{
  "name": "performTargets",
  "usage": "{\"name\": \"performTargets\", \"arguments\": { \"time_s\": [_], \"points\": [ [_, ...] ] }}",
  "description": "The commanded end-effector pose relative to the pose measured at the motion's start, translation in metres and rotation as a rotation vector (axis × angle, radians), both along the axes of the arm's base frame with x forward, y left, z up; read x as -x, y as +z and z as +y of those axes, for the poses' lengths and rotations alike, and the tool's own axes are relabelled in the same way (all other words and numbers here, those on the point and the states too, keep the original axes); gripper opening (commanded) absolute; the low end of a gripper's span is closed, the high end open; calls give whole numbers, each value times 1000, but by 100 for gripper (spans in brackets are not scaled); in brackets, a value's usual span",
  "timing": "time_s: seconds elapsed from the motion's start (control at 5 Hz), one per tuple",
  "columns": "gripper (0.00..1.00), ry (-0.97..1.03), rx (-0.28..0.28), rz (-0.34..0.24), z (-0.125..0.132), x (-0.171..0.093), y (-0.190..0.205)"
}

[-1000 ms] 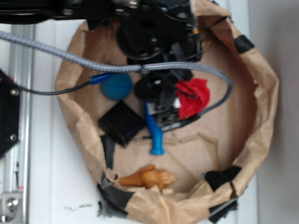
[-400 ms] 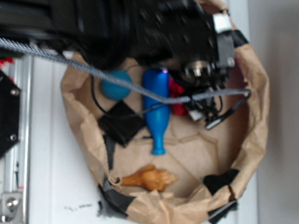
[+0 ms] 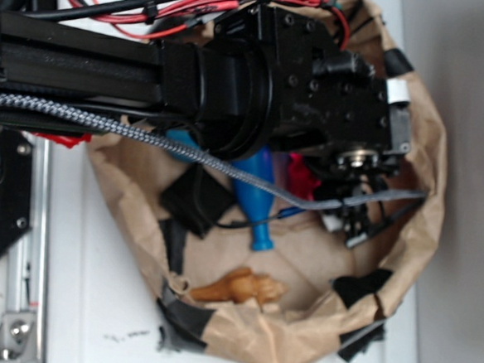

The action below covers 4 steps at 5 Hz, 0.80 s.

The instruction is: Grab the red paper.

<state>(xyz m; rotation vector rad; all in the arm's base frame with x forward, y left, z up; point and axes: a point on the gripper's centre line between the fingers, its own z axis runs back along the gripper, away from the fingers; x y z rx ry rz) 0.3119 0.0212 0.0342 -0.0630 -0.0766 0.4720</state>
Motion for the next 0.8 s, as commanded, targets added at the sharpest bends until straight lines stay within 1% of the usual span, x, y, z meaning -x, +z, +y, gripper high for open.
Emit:
{"name": "performTargets", "arguments": {
  "time_s": [0.0, 0.2, 0.4, 0.6],
  "points": [
    [0, -108, 39, -56, 16, 1, 51],
    [0, -70, -80, -102, 33, 19, 102],
    [0, 6, -155, -175, 48, 39, 154],
    [0, 176, -151, -122, 47, 62, 181]
  ]
}}
